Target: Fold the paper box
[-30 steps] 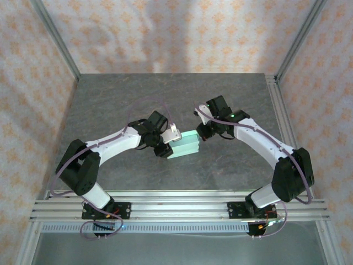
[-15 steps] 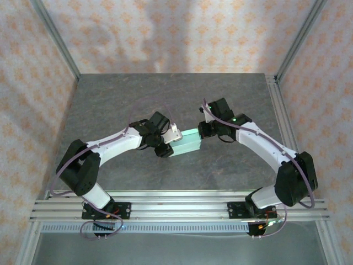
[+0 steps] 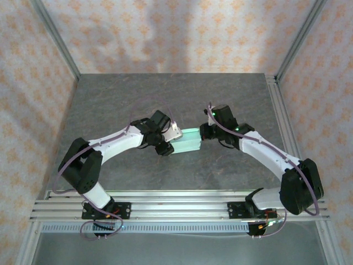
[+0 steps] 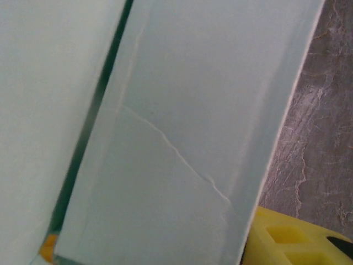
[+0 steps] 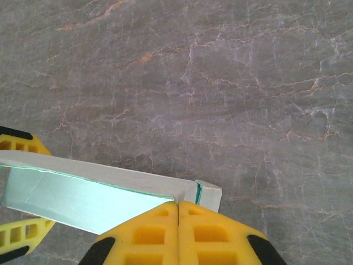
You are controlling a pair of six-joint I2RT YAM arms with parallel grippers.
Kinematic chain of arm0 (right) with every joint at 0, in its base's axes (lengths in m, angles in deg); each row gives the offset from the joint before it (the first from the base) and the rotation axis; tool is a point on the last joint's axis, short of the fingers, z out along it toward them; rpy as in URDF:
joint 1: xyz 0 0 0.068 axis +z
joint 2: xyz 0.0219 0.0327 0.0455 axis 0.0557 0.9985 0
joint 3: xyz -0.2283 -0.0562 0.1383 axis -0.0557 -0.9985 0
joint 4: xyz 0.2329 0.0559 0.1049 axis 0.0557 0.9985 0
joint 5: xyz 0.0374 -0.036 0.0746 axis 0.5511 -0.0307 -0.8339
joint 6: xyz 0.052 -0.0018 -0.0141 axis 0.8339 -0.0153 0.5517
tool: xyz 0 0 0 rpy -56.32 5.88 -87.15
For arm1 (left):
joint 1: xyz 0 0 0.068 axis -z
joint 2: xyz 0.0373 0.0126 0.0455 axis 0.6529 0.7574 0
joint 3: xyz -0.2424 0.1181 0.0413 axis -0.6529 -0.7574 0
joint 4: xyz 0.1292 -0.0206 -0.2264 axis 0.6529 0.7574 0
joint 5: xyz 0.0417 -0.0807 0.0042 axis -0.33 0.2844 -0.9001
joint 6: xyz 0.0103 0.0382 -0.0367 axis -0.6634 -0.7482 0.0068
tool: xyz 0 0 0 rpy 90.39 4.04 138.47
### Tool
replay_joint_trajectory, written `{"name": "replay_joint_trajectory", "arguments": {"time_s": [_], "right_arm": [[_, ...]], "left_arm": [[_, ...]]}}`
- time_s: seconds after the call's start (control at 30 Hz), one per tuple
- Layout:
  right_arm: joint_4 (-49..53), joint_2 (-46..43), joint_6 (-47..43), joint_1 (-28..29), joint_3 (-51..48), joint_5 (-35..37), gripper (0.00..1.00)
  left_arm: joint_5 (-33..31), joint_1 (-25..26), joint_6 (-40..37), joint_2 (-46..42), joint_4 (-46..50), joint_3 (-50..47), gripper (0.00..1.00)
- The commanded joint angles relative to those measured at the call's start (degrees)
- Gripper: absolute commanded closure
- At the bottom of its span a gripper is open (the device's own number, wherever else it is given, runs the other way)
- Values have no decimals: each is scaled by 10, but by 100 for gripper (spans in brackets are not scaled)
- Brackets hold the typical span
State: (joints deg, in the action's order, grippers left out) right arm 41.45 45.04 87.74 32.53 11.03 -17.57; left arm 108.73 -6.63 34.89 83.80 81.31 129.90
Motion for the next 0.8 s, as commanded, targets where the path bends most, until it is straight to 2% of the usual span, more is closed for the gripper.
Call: {"name": "replay_joint_trajectory", "arguments": {"time_s": [0.0,0.27,0.53,0.77], "right_arm": [[-4,-5,2,5,-10,23,100],[-8,-15,-6,6,-16,28,100],[-2,-19,-19,20,-18,54,100],[5,-25,-45,40,-18,84,100]], "left_arm": [[-1,4,11,0,7,19,40],[7,5,45,-13,-10,20,20],[8,4,69,-27,-20,10,13],[-11,4,99,-60,-68,-21,3]]}}
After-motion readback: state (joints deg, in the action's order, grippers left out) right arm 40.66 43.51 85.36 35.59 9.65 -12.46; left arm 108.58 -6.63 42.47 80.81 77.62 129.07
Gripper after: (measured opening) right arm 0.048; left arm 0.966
